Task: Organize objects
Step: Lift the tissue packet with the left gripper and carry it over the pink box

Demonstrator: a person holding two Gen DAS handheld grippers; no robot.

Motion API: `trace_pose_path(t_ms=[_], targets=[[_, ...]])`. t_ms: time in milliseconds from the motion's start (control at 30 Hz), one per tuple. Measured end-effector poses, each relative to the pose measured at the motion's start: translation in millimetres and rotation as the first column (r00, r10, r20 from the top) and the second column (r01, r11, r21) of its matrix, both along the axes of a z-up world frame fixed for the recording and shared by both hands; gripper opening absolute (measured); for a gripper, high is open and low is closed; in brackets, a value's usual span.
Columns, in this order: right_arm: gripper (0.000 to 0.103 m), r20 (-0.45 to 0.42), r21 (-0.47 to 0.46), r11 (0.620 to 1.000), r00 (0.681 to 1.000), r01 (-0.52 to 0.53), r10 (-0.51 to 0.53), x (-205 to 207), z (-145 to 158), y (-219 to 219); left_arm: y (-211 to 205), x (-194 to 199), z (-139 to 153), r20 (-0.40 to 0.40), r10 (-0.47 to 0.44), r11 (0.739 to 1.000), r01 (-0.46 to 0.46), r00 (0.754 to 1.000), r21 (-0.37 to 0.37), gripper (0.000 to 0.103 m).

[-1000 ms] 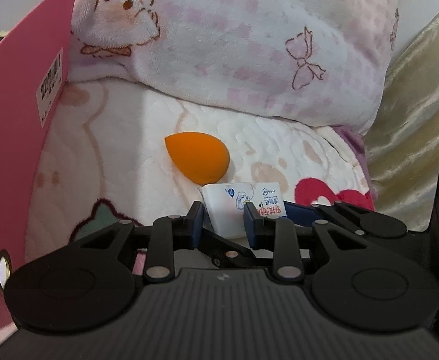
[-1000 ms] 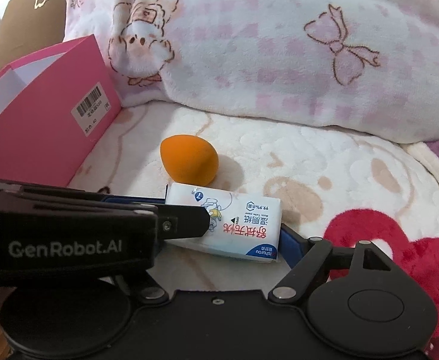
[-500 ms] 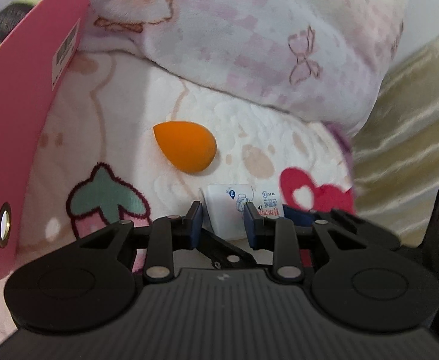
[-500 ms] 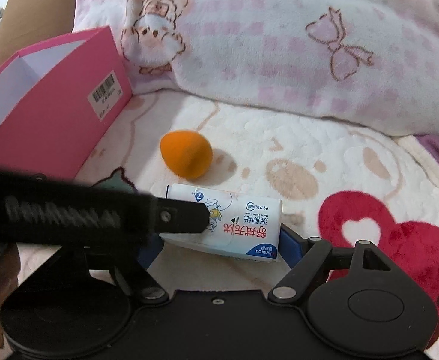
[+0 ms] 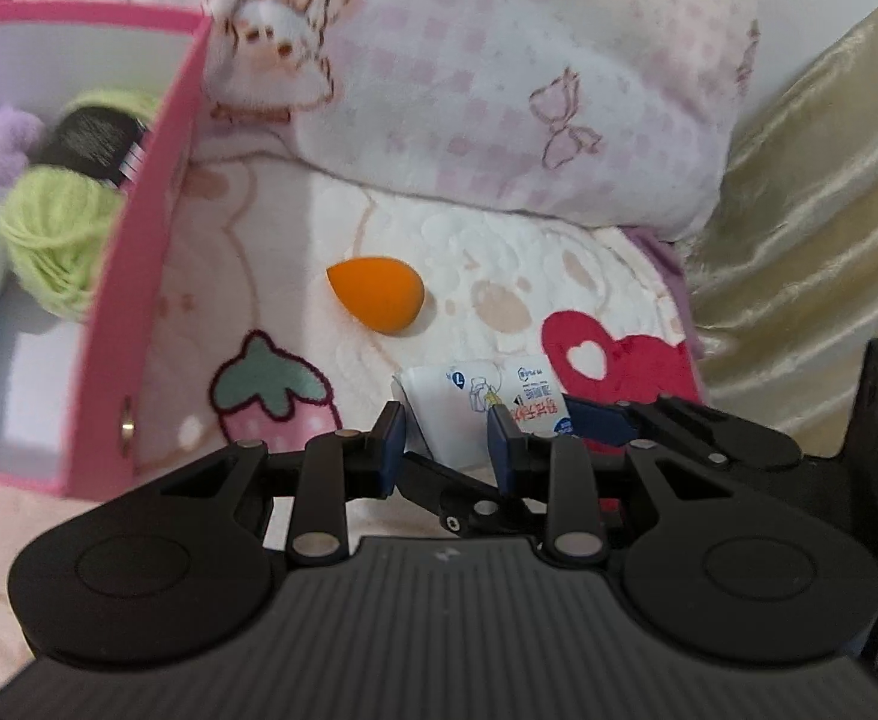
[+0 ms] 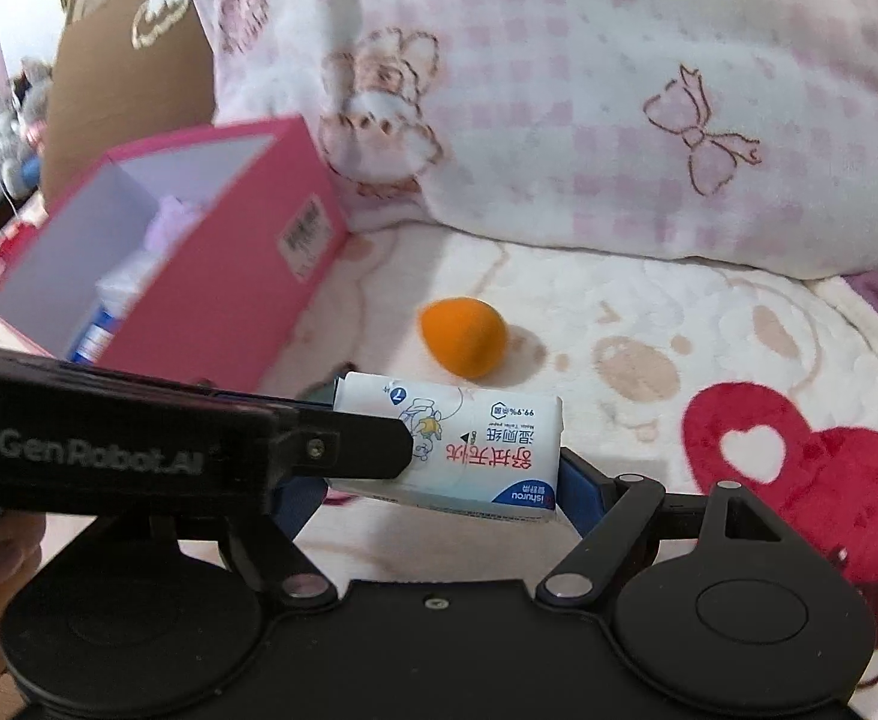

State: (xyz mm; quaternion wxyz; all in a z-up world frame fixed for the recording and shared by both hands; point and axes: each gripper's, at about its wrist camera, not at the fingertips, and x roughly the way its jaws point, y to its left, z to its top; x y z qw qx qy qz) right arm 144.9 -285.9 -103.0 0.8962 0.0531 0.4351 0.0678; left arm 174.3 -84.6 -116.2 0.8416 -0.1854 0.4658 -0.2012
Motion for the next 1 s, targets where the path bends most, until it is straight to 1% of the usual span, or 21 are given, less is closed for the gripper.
trace_pose_path(t_ms=[67, 167, 200, 267, 300, 367, 433, 567, 700, 733, 800, 867, 933, 1000], targets=[[0.086, 0.024, 0.031, 0.999, 1.0, -0.007, 0.006, -8, 11, 5, 10, -5, 12, -0.008, -0.005, 1.0, 0.005, 1.0, -0.006, 0.027], [0.087, 0.07, 0.079, 0.997, 0.997, -0.023, 0.018, -21, 26, 13, 19, -16, 25, 0.001, -0.004, 1.0, 0.004, 1.0, 0.019, 0.028], [0.087, 0.081, 0.086, 0.996, 0.997, -0.027, 0.02, -25, 30, 16, 22, -20, 29, 0.005, 0.004, 1.0, -0.004, 1.0, 0.015, 0.028], [0.087, 0.092, 0.066, 0.998, 0.996, -0.025, 0.019, -33, 33, 24, 29, -27, 34, 0.007, 0.008, 1.0, -0.008, 1.0, -0.015, 0.027], [0.087, 0.099, 0.062, 0.998, 0.995, -0.026, 0.02, -36, 35, 27, 30, -30, 35, 0.006, 0.009, 1.0, -0.009, 1.0, -0.018, 0.027], [0.087, 0.11, 0.092, 0.995, 0.994, -0.031, 0.02, -43, 37, 29, 32, -36, 36, 0.0, 0.013, 1.0, -0.013, 1.0, 0.007, 0.029], [0.087, 0.11, 0.118, 0.993, 0.994, -0.028, 0.015, -49, 38, 31, 34, -43, 39, 0.007, 0.014, 1.0, -0.015, 1.0, 0.02, 0.029], [0.087, 0.113, 0.095, 0.995, 0.993, -0.024, 0.013, -59, 40, 42, 37, -56, 46, 0.008, -0.002, 0.999, 0.002, 1.0, 0.032, 0.028], [0.087, 0.102, 0.096, 0.995, 0.995, -0.025, 0.016, -68, 43, 53, 35, -69, 57, 0.014, 0.005, 0.996, -0.006, 1.0, 0.092, 0.028], [0.087, 0.103, 0.084, 0.996, 0.994, -0.035, 0.026, -70, 45, 57, 32, -74, 64, 0.035, -0.008, 0.992, 0.003, 0.999, 0.125, 0.029], [0.087, 0.086, 0.066, 0.996, 0.995, -0.054, 0.048, -75, 48, 65, 31, -81, 75, 0.068, -0.021, 0.987, 0.01, 0.997, 0.16, 0.029], [0.086, 0.061, 0.088, 0.995, 0.997, -0.046, 0.04, -78, 51, 68, 33, -88, 84, 0.066, -0.04, 0.984, 0.028, 0.997, 0.175, 0.028], [0.082, 0.046, 0.108, 0.994, 0.999, -0.032, 0.028, -82, 52, 71, 37, -95, 92, 0.072, -0.056, 0.984, 0.043, 0.996, 0.174, 0.028], [0.076, 0.064, 0.09, 0.996, 0.998, -0.018, 0.012, -87, 53, 76, 42, -103, 98, 0.075, -0.071, 0.984, 0.057, 0.995, 0.169, 0.028]])
